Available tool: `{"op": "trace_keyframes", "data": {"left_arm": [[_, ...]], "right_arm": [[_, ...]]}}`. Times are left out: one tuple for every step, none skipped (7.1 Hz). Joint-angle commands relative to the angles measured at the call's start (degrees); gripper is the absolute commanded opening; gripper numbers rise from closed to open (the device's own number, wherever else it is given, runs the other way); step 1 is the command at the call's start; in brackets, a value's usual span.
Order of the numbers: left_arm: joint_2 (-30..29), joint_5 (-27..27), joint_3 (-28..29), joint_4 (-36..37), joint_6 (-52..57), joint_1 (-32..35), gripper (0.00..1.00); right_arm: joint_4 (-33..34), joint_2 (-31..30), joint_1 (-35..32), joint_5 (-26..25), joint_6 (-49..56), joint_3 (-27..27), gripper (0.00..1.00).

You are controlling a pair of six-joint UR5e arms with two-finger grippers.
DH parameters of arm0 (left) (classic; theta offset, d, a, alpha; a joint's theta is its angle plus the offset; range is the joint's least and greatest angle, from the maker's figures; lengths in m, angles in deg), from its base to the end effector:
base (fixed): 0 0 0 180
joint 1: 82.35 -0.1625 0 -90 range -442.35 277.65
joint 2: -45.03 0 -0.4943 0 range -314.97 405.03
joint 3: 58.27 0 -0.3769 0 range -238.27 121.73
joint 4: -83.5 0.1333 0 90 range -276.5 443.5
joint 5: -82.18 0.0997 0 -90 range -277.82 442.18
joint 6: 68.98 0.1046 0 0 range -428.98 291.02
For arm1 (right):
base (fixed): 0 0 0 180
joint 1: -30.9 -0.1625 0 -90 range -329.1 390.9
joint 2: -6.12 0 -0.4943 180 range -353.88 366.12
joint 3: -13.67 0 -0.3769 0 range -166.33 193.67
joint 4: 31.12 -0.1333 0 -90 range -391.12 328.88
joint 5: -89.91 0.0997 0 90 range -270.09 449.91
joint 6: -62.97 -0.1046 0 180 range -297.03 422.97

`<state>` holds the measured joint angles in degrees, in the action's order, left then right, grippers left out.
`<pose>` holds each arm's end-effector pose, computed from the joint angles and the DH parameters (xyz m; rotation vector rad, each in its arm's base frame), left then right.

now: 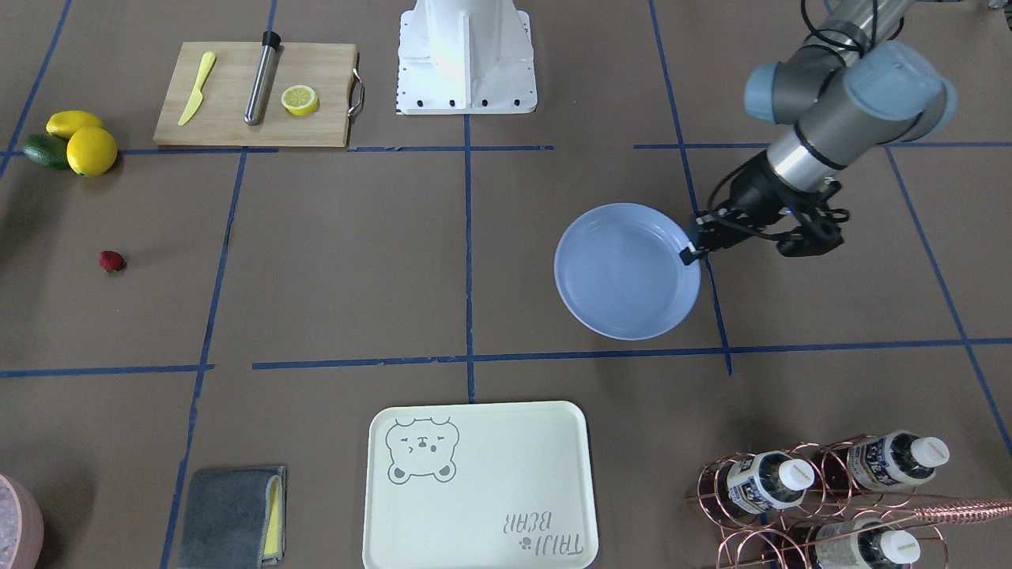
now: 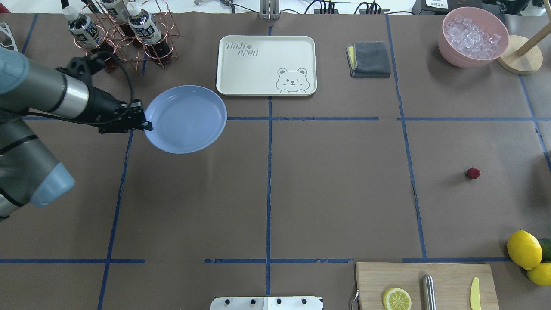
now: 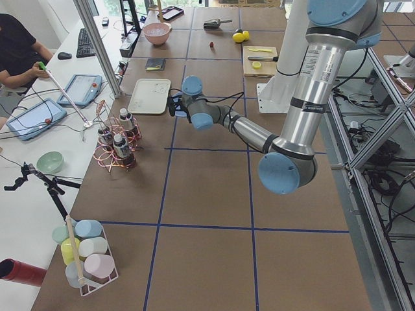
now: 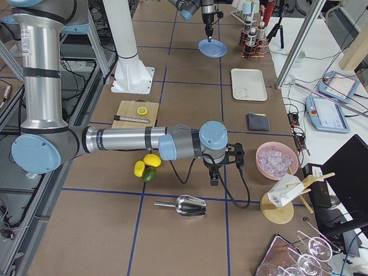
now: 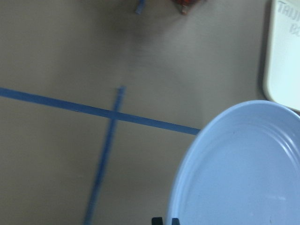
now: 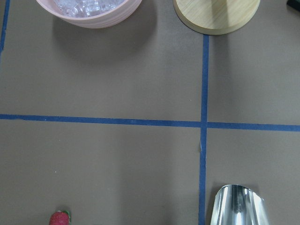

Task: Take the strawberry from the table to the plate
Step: 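Slide the light blue plate with the left gripper to the table center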

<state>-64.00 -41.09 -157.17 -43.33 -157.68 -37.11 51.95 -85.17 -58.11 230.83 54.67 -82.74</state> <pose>0.3797 -0.4907 0.4004 -0.0415 1.2125 -0.3434 0.0439 -0.4764 0.6667 0.1239 -0.8980 0.0253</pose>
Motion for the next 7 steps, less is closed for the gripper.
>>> {"op": "trace_keyframes", "data": {"left_arm": [[-9.94, 11.15, 0.28, 6.91, -11.29, -11.96, 0.00], [-10.59, 16.61, 0.37, 7.29, -12.54, -16.37, 0.00], [-10.59, 21.01, 1.59, 7.30, -12.46, -19.02, 0.00], [-10.42, 21.41, 2.73, 7.21, -12.46, -19.66, 0.00], [-10.33, 21.41, 3.00, 7.21, -12.20, -20.01, 0.00], [-10.07, 21.32, 3.01, 7.21, -11.76, -20.10, 0.00], [-9.98, 21.15, 2.83, 7.21, -11.76, -20.10, 0.31]], "right_arm": [[-0.01, 0.33, 2.07, -0.12, -3.73, -1.06, 1.00], [-0.01, 0.33, 2.43, -0.21, -3.83, -1.15, 1.00], [-0.01, 0.33, 2.52, -0.12, -3.83, -1.15, 1.00], [-0.01, 0.51, 2.52, -0.12, -3.92, -1.24, 1.00], [-0.09, 0.51, 2.52, -0.12, -4.18, -1.24, 1.00], [-0.09, 0.51, 2.61, -0.12, -4.10, -1.24, 1.00], [-0.09, 0.51, 2.87, -0.12, -4.18, -1.32, 1.00]]}}
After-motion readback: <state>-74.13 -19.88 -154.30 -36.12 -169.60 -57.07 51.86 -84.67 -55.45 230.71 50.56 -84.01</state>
